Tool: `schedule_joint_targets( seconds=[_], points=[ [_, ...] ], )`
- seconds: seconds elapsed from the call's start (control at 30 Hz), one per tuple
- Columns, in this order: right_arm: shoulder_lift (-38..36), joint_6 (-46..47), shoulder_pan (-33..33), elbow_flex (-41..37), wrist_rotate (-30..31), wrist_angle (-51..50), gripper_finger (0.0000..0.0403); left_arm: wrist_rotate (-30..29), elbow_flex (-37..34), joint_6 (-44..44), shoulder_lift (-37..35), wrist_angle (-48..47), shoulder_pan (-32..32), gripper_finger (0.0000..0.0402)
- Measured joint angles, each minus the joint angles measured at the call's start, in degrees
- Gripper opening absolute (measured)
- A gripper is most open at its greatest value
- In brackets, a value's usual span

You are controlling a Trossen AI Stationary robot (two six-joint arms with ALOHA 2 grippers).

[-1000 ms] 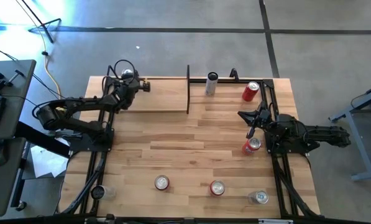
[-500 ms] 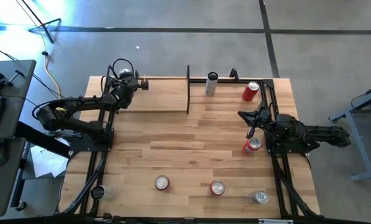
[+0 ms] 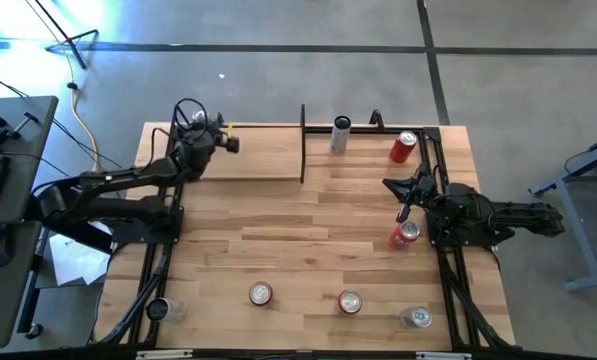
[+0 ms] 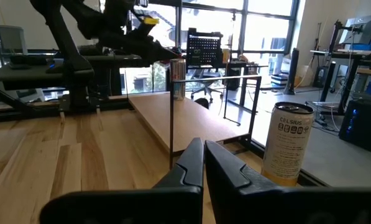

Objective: Place canned beverage on shelf
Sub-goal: Put the top red black soda can on the shelf

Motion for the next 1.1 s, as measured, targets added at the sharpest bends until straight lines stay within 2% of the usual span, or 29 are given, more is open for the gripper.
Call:
schedule_joint_targets(
  seconds=[0.13, 0.23, 0.33, 0.47, 0.53, 0.63, 0.73, 0.87, 1.1],
  points=[
    [0.00, -0.01, 0.00, 0.08, 0.00, 1.37, 0.0000, 2.92, -0.08, 0.72, -4.07, -4.55, -5.49, 0.0000],
    [0.02, -2.36, 0.00, 0.20, 0.00, 3.76, 0.0000, 7.99, -2.49, 2.07, -7.17, -2.28, -9.20, 0.0000],
    [0.00, -3.25, 0.00, 0.41, 0.02, 8.09, 0.0000, 17.42, -6.82, 2.70, -9.88, 3.81, -11.09, 0.0000],
    [0.01, -3.11, 0.02, 0.76, 0.92, 8.40, 0.0000, 30.80, -12.55, 4.30, -11.48, 14.61, -12.07, 0.0000],
    [0.49, -0.85, -0.12, 2.80, 5.26, 4.19, 0.0000, 35.28, -14.20, 4.26, -11.44, 17.94, -12.38, 0.0000],
    [2.51, 4.04, -1.14, 9.31, 13.95, -6.70, 0.0000, 38.60, -15.08, 4.62, -11.51, 19.23, -12.32, 0.0000],
    [7.17, 10.11, -3.05, 18.55, 17.97, -20.11, 0.0007, 40.35, -15.12, 4.77, -11.44, 18.56, -12.14, 0.0000],
    [17.89, 16.70, -7.09, 29.44, 18.76, -34.52, 0.0045, 43.28, -15.12, 4.76, -11.46, 18.57, -12.08, 0.0000],
    [39.65, 24.16, -16.86, 42.36, 12.91, -45.11, 0.0177, 44.28, -15.12, 4.64, -11.46, 18.56, -12.08, 0.0000]
  ],
)
